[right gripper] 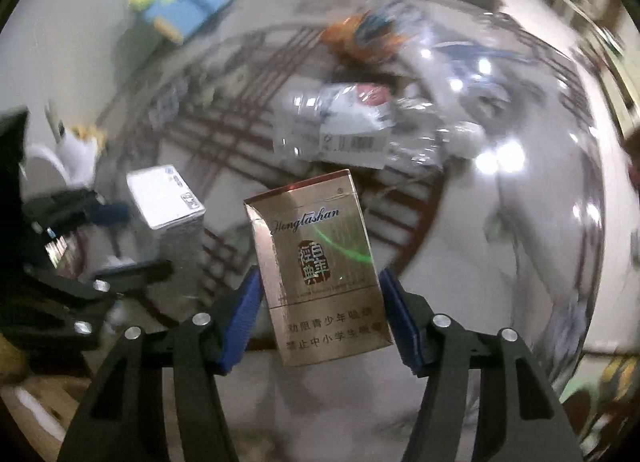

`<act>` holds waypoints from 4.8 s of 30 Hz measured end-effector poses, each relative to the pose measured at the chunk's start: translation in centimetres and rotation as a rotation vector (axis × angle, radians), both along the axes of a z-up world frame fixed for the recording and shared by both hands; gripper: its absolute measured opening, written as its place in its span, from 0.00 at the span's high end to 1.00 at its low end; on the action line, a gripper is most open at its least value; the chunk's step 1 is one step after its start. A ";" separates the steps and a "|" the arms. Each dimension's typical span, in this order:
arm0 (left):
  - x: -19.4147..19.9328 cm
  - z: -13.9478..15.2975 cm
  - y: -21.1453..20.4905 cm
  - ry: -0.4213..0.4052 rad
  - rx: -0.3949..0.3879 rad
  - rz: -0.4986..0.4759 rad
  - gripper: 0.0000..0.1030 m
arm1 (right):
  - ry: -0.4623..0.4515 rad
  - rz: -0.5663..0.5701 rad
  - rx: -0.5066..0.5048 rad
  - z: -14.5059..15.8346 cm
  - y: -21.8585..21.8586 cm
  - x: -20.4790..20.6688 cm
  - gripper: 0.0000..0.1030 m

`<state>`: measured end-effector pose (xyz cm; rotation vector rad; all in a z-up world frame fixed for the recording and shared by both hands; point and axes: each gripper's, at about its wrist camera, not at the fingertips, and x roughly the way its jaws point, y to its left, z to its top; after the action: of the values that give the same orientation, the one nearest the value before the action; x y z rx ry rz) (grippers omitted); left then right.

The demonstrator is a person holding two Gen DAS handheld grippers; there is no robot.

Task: Collect trash
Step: 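Carry the milk carton and gold cigarette pack over the red bin with both tools, then open both tools over the red bin to drop the carton and pack, then move both open tools back over the cluttered table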

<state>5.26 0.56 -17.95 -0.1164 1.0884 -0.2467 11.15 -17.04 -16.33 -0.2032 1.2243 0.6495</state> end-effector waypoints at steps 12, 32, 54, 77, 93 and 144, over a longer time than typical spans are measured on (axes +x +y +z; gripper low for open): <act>-0.3 5.4 -5.3 -0.116 -0.071 -0.047 0.48 | -0.170 -0.398 0.168 7.5 -7.2 -7.6 0.44; -2.0 9.3 -10.3 -0.183 -0.084 -0.108 0.48 | -0.264 -0.602 0.240 10.4 -13.9 -13.0 0.44; -1.9 10.2 -20.4 -0.196 -0.066 -0.273 0.48 | -0.307 -0.798 0.245 10.7 -23.8 -15.7 0.44; 0.9 8.0 -27.8 -0.144 -0.049 -0.315 0.48 | -0.282 -0.868 0.209 9.0 -32.2 -13.2 0.44; 2.4 7.5 -35.0 -0.118 -0.052 -0.336 0.48 | -0.273 -0.910 0.206 8.2 -40.3 -12.0 0.44; -3.6 4.2 -12.2 -0.031 0.123 0.137 0.15 | -0.181 -0.614 0.159 5.5 -27.4 -6.5 0.38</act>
<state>1.65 -11.65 -13.79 -0.0768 1.0573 -0.0583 4.61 -44.48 -10.82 0.2394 0.9820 0.1832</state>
